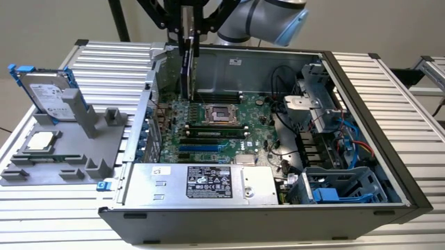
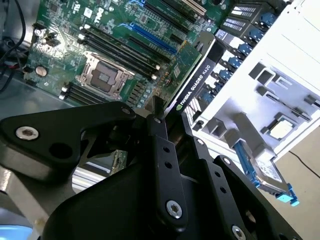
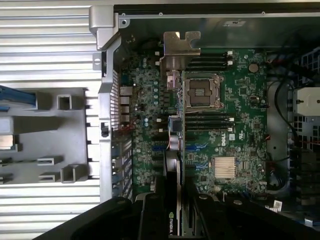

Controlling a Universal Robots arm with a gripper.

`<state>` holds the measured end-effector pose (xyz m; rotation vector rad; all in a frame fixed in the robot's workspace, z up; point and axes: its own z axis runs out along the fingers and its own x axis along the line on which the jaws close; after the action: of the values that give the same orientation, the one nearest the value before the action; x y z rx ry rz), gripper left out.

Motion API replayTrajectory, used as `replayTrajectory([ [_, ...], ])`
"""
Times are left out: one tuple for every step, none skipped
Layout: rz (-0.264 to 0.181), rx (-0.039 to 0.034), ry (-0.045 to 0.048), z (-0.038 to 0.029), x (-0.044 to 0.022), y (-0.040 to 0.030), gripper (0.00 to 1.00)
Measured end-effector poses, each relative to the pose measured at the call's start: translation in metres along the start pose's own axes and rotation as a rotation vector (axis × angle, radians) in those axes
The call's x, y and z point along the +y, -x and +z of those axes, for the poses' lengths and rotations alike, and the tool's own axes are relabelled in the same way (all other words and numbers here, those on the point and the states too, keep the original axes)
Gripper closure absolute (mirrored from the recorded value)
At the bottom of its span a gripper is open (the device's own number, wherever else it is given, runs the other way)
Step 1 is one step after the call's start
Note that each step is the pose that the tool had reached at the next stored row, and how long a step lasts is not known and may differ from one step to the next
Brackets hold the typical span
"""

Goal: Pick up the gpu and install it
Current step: 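Pick up the gpu and move the gpu toward the slot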

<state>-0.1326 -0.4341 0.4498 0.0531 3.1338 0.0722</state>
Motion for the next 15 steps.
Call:
replayTrajectory([
  [0.0, 0.0, 0.0001, 0.0, 0.0, 0.0011, 1.0],
  [0.0, -0.0001, 0.0001, 0.0001, 0.0001, 0.0023, 1.0],
  [0.0, -0.0001, 0.0, 0.0, 0.0001, 0.0035, 1.0],
  [0.0, 0.0, 0.0001, 0.0001, 0.0002, 0.0046, 1.0],
  [0.0, -0.0001, 0.0001, 0.0001, 0.0002, 0.0057, 1.0],
  [0.0, 0.0, 0.0001, 0.0001, 0.0003, 0.0069, 1.0],
  [0.0, 0.0, 0.0001, 0.0001, 0.0003, 0.0083, 1.0],
  [0.0, 0.0, 0.0, 0.0001, 0.0003, 0.0099, 1.0],
  [0.0, -0.0001, 0.0001, 0.0001, 0.0004, 0.0114, 1.0],
  [0.0, 0.0, 0.0001, 0.0001, 0.0004, 0.0129, 1.0],
  [0.0, 0.0, 0.0001, 0.0001, 0.0005, 0.0141, 1.0],
  [0.0, 0.0, 0.0, 0.0001, 0.0005, 0.0153, 1.0],
  [0.0, 0.0, 0.0, 0.0001, 0.0005, 0.0165, 1.0],
  [0.0, 0.0, 0.0001, 0.0002, 0.0006, 0.0178, 1.0],
  [0.0, 0.0, 0.0001, 0.0002, 0.0006, 0.019, 1.0],
])
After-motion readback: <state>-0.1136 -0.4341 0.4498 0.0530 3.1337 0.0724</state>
